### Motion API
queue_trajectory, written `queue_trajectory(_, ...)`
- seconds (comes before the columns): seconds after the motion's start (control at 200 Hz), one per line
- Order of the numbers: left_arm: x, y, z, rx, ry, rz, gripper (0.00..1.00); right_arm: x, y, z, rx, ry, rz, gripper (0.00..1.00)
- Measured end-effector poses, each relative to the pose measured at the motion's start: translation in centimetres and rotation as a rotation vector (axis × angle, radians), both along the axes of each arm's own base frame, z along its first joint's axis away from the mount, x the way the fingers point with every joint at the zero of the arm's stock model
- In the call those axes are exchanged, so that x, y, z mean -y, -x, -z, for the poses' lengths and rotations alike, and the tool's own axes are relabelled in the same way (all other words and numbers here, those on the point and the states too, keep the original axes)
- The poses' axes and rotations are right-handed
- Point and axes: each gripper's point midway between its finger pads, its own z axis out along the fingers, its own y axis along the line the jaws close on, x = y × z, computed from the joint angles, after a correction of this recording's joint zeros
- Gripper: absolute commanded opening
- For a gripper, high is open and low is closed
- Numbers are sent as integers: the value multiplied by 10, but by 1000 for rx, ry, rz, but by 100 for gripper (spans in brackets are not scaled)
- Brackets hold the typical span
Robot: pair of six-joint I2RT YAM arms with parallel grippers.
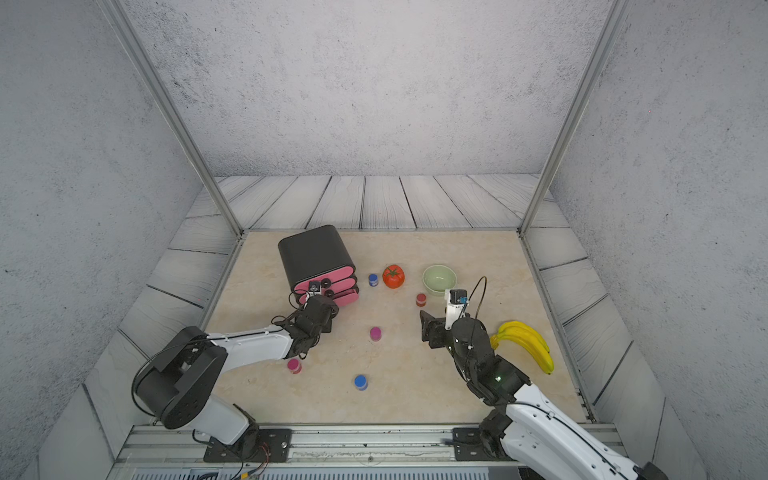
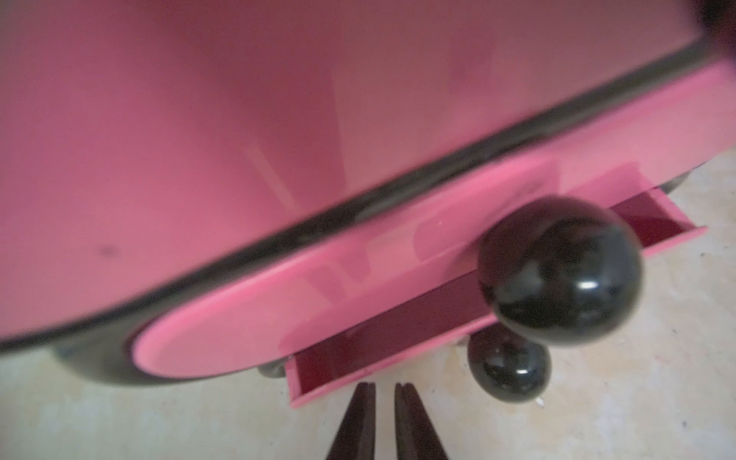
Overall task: Put the paint cans in the drawer according to color
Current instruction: Close the drawer in the storage box.
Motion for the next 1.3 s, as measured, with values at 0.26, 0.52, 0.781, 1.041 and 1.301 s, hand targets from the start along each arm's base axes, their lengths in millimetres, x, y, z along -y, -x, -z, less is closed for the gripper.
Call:
queue_trajectory(0.26, 8, 37, -75, 90, 218, 139, 40, -30, 3, 9, -16, -131, -121, 82)
queue_trajectory(0.52, -30, 88, -172, 300, 341, 149, 90, -134, -24, 62, -360, -272, -383, 34)
queue_trajectory(0.781, -50, 110, -235, 383, 334, 157, 92, -196, -66, 117, -633, -410, -341, 26)
queue_trajectory(1.041, -52, 114, -222, 322, 290, 164, 92, -227, -105, 140, -722, -483, -215, 18)
queue_trajectory(1.301, -54, 117, -217, 303, 257, 179, 92, -249, -133, 151, -746, -529, -146, 18)
